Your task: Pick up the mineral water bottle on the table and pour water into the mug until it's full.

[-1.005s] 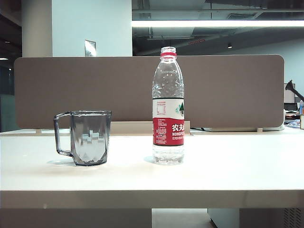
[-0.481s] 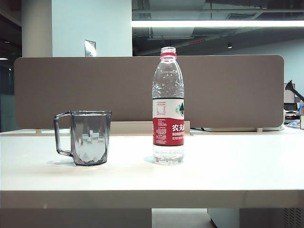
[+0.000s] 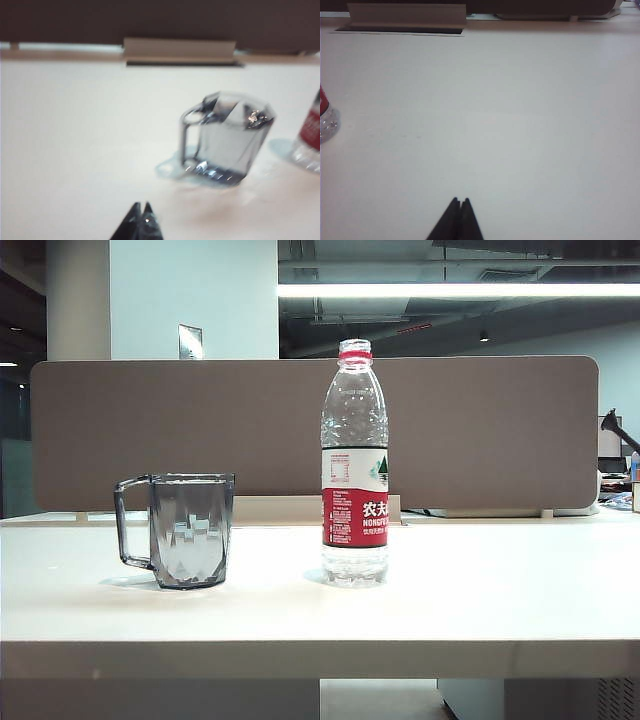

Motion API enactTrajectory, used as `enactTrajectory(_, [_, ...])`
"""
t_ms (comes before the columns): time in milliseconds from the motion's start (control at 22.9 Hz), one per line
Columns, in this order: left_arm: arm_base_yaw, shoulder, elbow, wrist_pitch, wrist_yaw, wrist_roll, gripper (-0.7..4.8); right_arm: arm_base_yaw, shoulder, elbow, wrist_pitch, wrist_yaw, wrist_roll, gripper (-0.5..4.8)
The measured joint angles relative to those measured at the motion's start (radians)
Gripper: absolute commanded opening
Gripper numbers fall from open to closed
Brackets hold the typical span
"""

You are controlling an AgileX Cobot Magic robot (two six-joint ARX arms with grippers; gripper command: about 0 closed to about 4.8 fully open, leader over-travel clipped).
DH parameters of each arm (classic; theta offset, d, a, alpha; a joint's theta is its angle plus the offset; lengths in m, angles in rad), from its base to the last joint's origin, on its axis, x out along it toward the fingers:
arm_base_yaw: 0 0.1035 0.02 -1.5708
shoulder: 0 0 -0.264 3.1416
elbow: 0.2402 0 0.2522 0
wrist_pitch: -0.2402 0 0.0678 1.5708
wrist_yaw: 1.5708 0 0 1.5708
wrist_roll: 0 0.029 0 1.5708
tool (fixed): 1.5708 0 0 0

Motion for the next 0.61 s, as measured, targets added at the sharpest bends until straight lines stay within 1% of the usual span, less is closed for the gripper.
enactTrajectory(219, [0.060,0.000,0.000,-0.077,-0.003,0.007,-0.05,0.000,0.000,0.000,0.000,0.000,0.000,-0.05])
enactTrajectory(306, [0.084,0.000,0.000,-0.078,-0.004,0.010,-0.05,0.000,0.000,0.000,0.000,0.000,0.000,-0.05])
enactTrajectory(612, [0.085,0.000,0.000,-0.078,-0.002,0.034,-0.05,0.000,0.000,0.000,0.000,0.000,0.000,-0.05])
